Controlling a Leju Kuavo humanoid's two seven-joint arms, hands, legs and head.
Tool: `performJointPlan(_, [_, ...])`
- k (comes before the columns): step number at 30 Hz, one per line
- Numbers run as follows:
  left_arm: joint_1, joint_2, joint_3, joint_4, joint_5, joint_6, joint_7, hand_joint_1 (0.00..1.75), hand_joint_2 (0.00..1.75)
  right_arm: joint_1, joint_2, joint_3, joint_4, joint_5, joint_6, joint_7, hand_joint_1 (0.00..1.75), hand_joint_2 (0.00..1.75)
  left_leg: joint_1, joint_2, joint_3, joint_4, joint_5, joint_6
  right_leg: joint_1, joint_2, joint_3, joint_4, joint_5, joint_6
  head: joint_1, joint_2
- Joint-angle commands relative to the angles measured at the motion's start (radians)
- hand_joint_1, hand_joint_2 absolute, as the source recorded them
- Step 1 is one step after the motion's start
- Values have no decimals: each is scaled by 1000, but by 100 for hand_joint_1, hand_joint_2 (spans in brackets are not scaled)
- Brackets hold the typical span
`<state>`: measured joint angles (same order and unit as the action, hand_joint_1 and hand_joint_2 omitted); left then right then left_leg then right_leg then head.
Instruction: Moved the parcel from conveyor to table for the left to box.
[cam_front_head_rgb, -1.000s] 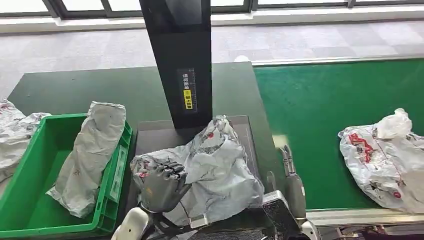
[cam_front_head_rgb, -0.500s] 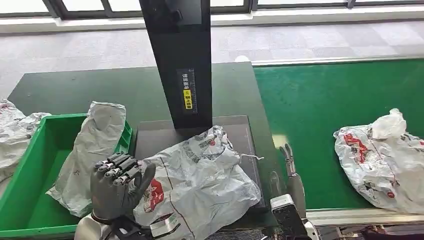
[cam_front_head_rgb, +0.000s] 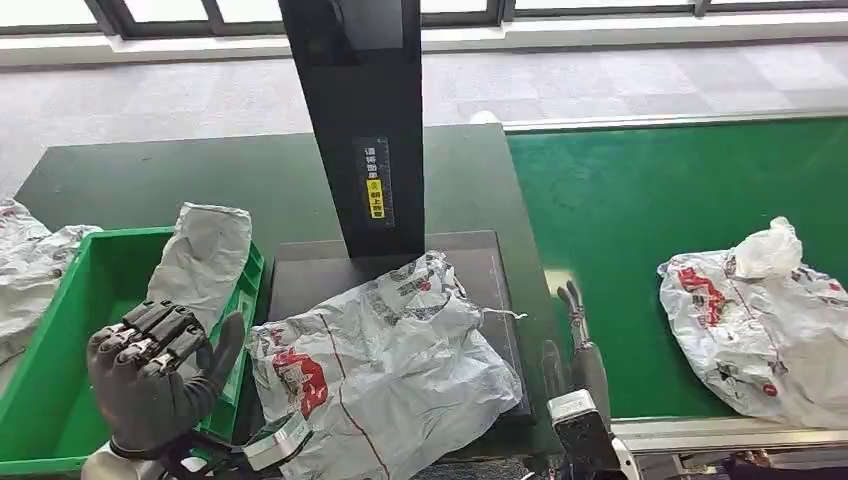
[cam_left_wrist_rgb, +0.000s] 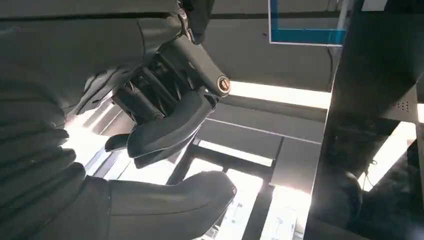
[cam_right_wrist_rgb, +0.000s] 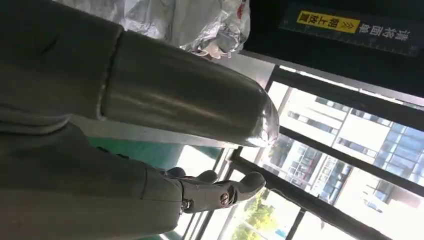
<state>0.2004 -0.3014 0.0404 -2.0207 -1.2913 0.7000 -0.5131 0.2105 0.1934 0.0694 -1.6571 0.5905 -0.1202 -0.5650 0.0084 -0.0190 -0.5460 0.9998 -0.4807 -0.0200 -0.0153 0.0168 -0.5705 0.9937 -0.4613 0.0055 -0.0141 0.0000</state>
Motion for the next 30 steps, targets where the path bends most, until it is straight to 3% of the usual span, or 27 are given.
performJointPlan(1, [-73,107,-190,381,193,-223,99,175,175,-5,16,-76,14,-5,16,-9,0,0,0,-1,-1,-1,2,1,1,-4,1,-2,1,-1,0,0])
performJointPlan(2, [-93,109,-208,431,214,-215,98,0,175,-4,18,-86,6,-7,24,-9,0,0,-1,-6,3,-6,4,1,-1,-9,5,-5,1,-1,0,0])
performJointPlan(7, [-157,124,-266,552,377,-389,68,0,175,0,38,-121,-12,-6,33,-14,0,0,0,-5,-1,-2,3,1,1,-7,2,-3,1,0,0,0])
performJointPlan(8, [-158,125,-269,555,380,-409,74,0,175,1,38,-122,-12,-7,33,-15,0,175,0,-5,-1,-3,3,1,1,-8,2,-4,2,0,0,0])
performJointPlan(13, [-165,152,-327,641,327,-515,104,0,175,19,25,-126,-6,-19,29,-38,0,175,-1,-1,2,-2,1,1,-2,-3,1,-2,1,0,0,0])
performJointPlan(14, [-179,156,-329,672,324,-518,111,0,0,23,23,-128,-8,-21,27,-41,0,175,-1,-1,2,-3,2,1,-1,-4,2,-3,1,0,0,0])
performJointPlan(19, [-194,159,-325,701,326,-521,110,0,0,26,23,-130,-11,-24,26,-44,0,175,0,0,1,-2,2,1,-1,-4,0,-2,1,0,0,0])
performJointPlan(20, [-196,151,-311,713,355,-549,128,0,175,27,22,-129,-11,-25,24,-45,0,175,0,0,1,-1,1,0,-1,-3,0,-2,1,0,0,0])
performJointPlan(26, [-203,158,-289,765,389,-574,136,0,175,30,12,-126,-12,-29,18,-49,0,175,0,1,0,-2,2,1,0,-3,0,-2,2,0,0,0])
performJointPlan(28, [-207,163,-314,802,311,-581,191,0,175,26,9,-126,-9,-32,18,-52,0,175,0,1,1,-2,1,1,0,-3,0,-3,2,0,0,0])
performJointPlan(29, [-207,159,-317,816,297,-580,201,0,0,24,9,-126,-9,-33,19,-52,0,175,-1,1,1,-2,1,1,-1,-2,0,-2,1,0,0,0])
performJointPlan(30, [-207,159,-329,834,273,-585,212,0,0,15,9,-125,-3,-33,21,-53,0,175,0,1,1,-2,1,1,-1,-3,0,-3,2,0,0,0])
